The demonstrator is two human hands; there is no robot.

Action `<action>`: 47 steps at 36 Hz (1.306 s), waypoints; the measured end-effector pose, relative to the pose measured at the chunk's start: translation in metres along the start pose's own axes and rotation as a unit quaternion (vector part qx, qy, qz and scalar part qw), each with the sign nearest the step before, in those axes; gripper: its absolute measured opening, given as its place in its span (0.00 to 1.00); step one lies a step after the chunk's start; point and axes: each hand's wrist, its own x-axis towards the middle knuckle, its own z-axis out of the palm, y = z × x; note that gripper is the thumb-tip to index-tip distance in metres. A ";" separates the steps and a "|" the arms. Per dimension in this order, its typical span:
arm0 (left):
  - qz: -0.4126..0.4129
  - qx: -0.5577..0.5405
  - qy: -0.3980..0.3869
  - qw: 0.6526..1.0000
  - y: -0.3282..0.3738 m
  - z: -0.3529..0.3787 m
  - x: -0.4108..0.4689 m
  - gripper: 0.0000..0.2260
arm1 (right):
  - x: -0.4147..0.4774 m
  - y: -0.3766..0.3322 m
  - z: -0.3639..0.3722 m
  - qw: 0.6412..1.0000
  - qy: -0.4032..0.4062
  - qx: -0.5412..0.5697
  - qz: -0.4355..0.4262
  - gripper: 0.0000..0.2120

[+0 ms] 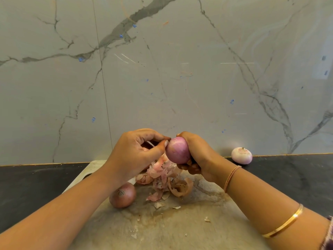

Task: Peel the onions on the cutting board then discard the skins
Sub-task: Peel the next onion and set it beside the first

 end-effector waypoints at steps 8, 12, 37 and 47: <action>0.101 0.113 0.001 0.988 -0.002 0.004 -0.001 0.18 | -0.001 -0.004 -0.003 0.998 -0.005 0.064 0.023 0.21; 0.086 0.059 0.019 0.994 -0.001 0.007 0.001 0.09 | 0.000 -0.004 -0.002 0.998 -0.019 0.057 0.027 0.21; -0.015 0.053 -0.024 0.998 -0.007 0.000 0.004 0.22 | -0.001 -0.004 0.000 0.994 -0.060 0.077 -0.059 0.22; -0.097 -0.046 0.057 0.993 -0.007 0.003 0.007 0.19 | -0.002 -0.005 0.003 0.975 -0.089 0.039 -0.198 0.14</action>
